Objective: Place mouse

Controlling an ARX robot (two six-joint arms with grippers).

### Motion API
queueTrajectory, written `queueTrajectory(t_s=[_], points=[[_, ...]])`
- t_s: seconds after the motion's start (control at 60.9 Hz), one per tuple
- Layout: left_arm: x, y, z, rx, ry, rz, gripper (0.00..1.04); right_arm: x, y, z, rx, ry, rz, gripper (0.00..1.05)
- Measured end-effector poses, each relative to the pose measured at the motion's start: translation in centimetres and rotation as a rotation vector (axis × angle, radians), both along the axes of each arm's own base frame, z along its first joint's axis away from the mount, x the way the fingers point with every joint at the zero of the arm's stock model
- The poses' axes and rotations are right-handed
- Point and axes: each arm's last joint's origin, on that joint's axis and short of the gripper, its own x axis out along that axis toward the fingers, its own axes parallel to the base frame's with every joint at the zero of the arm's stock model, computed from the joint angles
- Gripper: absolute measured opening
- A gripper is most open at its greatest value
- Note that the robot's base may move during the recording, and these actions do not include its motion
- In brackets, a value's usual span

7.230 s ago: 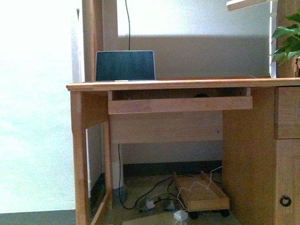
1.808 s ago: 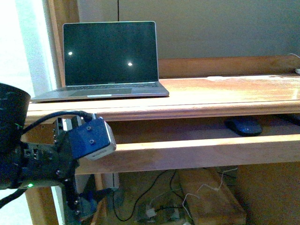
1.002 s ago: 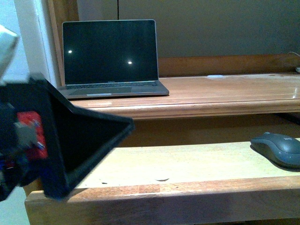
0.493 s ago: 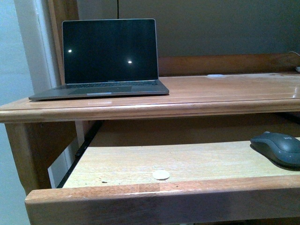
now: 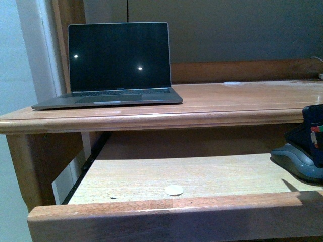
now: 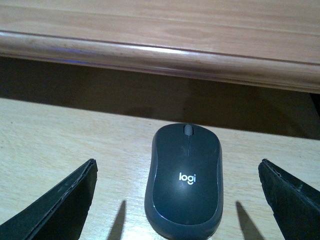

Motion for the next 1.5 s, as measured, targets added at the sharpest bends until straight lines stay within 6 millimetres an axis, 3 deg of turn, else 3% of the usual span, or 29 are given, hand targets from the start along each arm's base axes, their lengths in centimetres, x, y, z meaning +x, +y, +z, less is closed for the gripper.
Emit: queueTrajectory(t_s=[0.411, 0.92, 1.101, 1.15, 1.249, 1.331, 1.495], points=[[-1.0, 0.0, -0.5, 0.001, 0.005, -0.006, 0.03, 3.6, 0.2, -1.5, 0.006, 0.190, 0.038, 0.97], [-2.1, 0.0, -0.8, 0.001, 0.027, -0.006, 0.03, 5.0, 0.1, -2.8, -0.061, 0.235, 0.013, 0.97], [-2.8, 0.0, -0.8, 0.001, 0.010, -0.006, 0.03, 5.3, -0.5, -2.9, -0.052, 0.228, -0.008, 0.61], [-2.8, 0.0, -0.8, 0.001, 0.010, -0.006, 0.03, 5.0, -1.0, -2.6, -0.041, 0.226, -0.012, 0.55], [-2.8, 0.0, -0.8, 0.001, 0.011, -0.006, 0.03, 3.2, -2.7, -1.6, -0.027, 0.217, -0.010, 0.55], [-2.8, 0.0, -0.8, 0.001, 0.011, -0.006, 0.03, 1.2, -4.2, 0.7, -0.040, 0.180, 0.020, 0.55], [-2.8, 0.0, -0.8, 0.001, 0.011, -0.006, 0.03, -0.9, -4.8, 4.0, -0.067, 0.131, 0.109, 0.55]])
